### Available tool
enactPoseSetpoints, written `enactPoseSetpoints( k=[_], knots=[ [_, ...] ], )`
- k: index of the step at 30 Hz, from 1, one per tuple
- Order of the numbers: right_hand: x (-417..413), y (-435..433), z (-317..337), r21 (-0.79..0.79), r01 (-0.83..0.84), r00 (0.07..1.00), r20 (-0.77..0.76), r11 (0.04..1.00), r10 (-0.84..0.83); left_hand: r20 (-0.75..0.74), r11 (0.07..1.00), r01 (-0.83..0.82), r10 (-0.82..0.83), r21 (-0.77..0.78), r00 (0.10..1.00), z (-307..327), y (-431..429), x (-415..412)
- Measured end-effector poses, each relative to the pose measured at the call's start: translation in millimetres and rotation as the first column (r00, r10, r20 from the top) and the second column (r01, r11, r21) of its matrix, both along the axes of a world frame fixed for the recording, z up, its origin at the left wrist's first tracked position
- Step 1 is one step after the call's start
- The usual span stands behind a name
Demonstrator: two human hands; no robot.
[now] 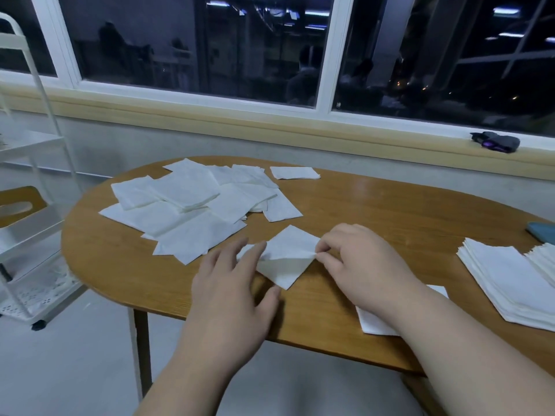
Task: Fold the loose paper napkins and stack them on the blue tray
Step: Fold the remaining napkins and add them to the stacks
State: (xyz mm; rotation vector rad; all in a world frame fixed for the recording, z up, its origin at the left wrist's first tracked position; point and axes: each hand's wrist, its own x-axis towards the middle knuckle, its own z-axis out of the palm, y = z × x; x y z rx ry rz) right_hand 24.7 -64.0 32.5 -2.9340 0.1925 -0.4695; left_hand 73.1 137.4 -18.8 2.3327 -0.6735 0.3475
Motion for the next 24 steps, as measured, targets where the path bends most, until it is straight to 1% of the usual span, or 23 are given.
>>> enactPoseSetpoints(
  k=[2, 4, 5, 6, 8, 9, 11, 12, 13, 15, 16, 19, 22, 23, 24],
  knots=[
    [-20, 5, 9, 0.028, -0.046, 0.999, 0.019, 0.999, 0.045, 0.018, 0.999, 0.002, -0.003, 0.037, 1.000, 2, -1, 0],
    [-39, 10, 14, 0.082, -0.065, 0.997, 0.034, 0.995, 0.062, 0.057, 0.999, 0.049, -0.048, -0.011, 0.997, 4, -3, -2],
    [-49, 11, 16, 0.141, -0.062, 0.997, 0.052, 0.988, 0.055, 0.068, 0.996, 0.064, -0.060, -0.056, 0.996, 7, -5, -4],
    [-58, 10, 17, 0.238, -0.054, 0.997, 0.071, 0.970, 0.038, 0.055, 0.992, 0.072, -0.067, -0.100, 0.996, 12, -6, -9],
    [-75, 7, 18, 0.444, -0.045, 0.996, 0.084, 0.895, 0.008, 0.001, 0.973, 0.120, -0.122, -0.195, 0.992, 21, -11, -19],
    [-83, 5, 16, 0.493, -0.045, 0.997, 0.083, 0.869, 0.005, -0.033, 0.960, 0.159, -0.171, -0.232, 0.985, 26, -13, -25],
    [-95, -1, 12, 0.474, -0.021, 0.994, 0.101, 0.880, -0.031, -0.112, 0.929, 0.236, -0.277, -0.285, 0.954, 34, -20, -34],
    [-99, -4, 11, 0.468, -0.006, 0.989, 0.131, 0.884, -0.063, -0.162, 0.914, 0.262, -0.322, -0.310, 0.933, 37, -24, -38],
    [-103, -8, 9, 0.497, -0.007, 0.978, 0.182, 0.867, -0.097, -0.214, 0.899, 0.275, -0.359, -0.341, 0.908, 40, -29, -41],
    [-112, -15, 7, 0.630, -0.049, 0.952, 0.264, 0.775, -0.155, -0.299, 0.874, 0.277, -0.410, -0.398, 0.862, 41, -42, -44],
    [-115, -19, 5, 0.674, -0.051, 0.946, 0.269, 0.737, -0.181, -0.324, 0.868, 0.271, -0.420, -0.416, 0.848, 40, -49, -46],
    [-121, -32, -2, 0.734, 0.012, 0.940, 0.222, 0.679, -0.258, -0.358, 0.883, 0.241, -0.394, -0.402, 0.847, 34, -67, -47],
    [-126, -47, -13, 0.781, 0.068, 0.931, 0.174, 0.621, -0.321, -0.376, 0.891, 0.255, -0.399, -0.376, 0.836, 32, -81, -48],
    [-127, -52, -16, 0.763, 0.101, 0.931, 0.154, 0.639, -0.331, -0.370, 0.894, 0.260, -0.396, -0.365, 0.840, 31, -84, -47],
    [-127, -56, -19, 0.722, 0.139, 0.931, 0.138, 0.677, -0.338, -0.351, 0.898, 0.268, -0.390, -0.348, 0.851, 30, -88, -46]
  ],
)
